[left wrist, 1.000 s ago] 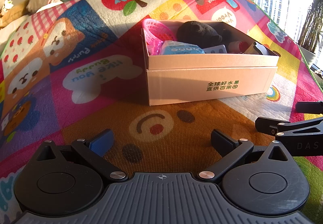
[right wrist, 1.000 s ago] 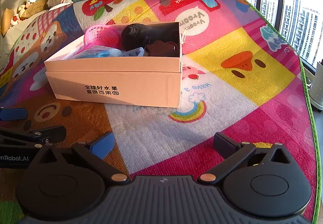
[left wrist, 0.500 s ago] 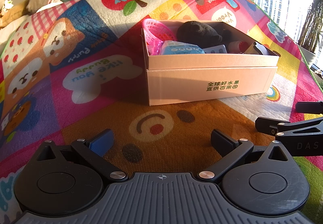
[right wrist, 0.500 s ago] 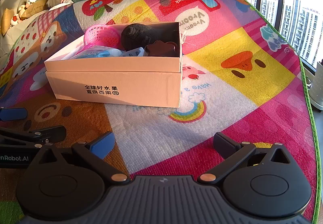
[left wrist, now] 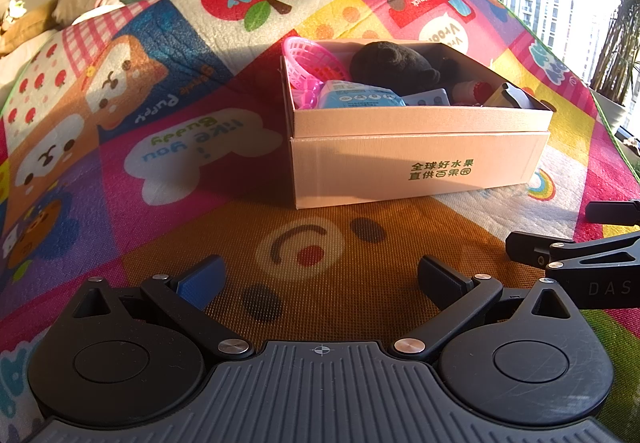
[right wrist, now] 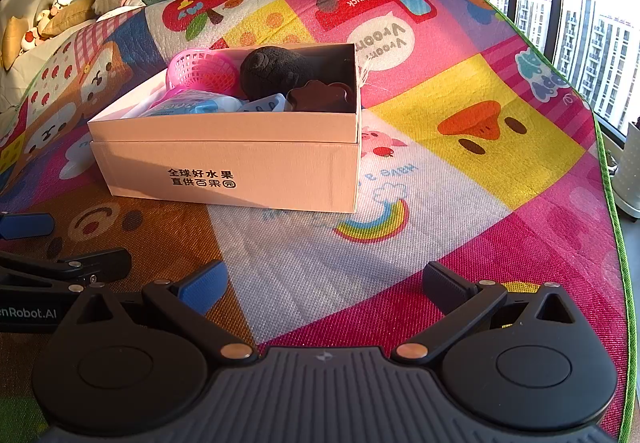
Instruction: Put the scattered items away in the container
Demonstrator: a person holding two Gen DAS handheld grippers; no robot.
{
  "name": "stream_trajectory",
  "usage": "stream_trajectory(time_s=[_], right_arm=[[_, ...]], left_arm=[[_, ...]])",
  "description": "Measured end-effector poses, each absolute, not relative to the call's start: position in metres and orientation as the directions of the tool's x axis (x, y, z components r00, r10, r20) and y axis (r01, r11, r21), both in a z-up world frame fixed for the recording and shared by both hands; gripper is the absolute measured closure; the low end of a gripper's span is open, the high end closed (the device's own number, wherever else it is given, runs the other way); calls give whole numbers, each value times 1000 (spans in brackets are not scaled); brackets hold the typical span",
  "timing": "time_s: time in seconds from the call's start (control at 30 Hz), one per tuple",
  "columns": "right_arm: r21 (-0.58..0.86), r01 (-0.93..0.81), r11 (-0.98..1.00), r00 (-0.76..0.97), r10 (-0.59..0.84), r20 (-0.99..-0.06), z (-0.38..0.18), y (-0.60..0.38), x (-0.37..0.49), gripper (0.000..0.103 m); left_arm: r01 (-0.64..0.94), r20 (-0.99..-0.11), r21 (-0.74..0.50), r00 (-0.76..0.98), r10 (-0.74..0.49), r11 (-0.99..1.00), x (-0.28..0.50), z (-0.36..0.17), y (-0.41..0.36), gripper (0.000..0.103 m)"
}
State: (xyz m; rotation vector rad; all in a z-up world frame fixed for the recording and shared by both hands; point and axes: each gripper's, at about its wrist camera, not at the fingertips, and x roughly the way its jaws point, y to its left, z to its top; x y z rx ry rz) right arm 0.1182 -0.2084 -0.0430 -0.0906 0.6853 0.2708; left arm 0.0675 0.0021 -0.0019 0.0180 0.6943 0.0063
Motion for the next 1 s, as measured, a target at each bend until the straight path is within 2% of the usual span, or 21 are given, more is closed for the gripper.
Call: stream_trajectory(time_s=[0.57, 0.77, 0.87, 1.0], right_arm=[[6, -276, 961, 741, 217, -636, -43, -208, 118, 0], [6, -276, 961, 741, 217, -636, -43, -208, 118, 0], [6, -276, 961, 741, 217, -636, -43, -209, 119, 0], [10, -275, 961, 740, 218, -636, -43, -209, 118, 0]], left_arm=[[2, -640, 17, 768, 9, 1000, 68, -2, 2, 0], [-5, -678, -23, 735, -11, 1000, 74, 3, 7, 0], [-16, -686, 13, 727, 21, 1000, 76, 3, 0, 0], [-34, -676, 1, 736, 26, 999, 75, 1, 2, 0]])
